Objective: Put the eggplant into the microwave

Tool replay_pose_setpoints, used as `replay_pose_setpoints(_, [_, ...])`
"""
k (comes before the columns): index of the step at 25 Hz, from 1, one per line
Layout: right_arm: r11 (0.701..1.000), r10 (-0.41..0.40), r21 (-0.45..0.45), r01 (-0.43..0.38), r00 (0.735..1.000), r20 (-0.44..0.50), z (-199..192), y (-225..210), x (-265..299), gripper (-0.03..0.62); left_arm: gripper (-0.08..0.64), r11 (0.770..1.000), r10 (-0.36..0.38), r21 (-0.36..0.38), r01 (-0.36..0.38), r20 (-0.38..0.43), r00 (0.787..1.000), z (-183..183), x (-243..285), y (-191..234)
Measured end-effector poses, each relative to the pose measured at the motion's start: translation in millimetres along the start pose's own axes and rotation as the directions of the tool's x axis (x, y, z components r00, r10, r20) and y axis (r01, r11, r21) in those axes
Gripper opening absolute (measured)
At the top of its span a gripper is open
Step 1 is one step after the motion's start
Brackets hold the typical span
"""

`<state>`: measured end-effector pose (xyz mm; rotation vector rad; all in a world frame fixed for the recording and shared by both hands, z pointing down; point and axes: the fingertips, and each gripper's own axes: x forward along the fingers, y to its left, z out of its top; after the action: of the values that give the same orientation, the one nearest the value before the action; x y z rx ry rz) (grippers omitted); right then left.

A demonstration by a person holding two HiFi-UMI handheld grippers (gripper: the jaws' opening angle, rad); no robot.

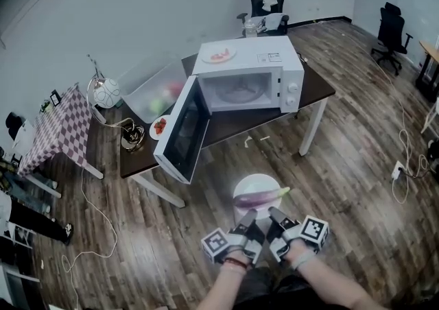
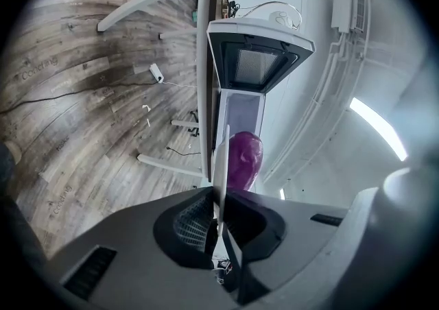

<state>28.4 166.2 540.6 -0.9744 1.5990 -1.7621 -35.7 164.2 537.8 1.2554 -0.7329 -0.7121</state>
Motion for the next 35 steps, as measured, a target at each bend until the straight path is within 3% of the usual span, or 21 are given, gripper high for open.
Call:
replay_pose_setpoints(12, [1.000,0.004,-0.007,-0.004,1.000,-0.003,28,7,29,0.025,0.035,1.000,-0.002,-0.005,0.002,-0.009,1.000,17,37,-6])
replay_pose_setpoints(35, [1.000,0.001,0.017,0.000,0.998,-0.069,111,18,114,0.025,0.035,1.000,0.007,-0.004,-0.007,0.054,0.999,69,140,-20])
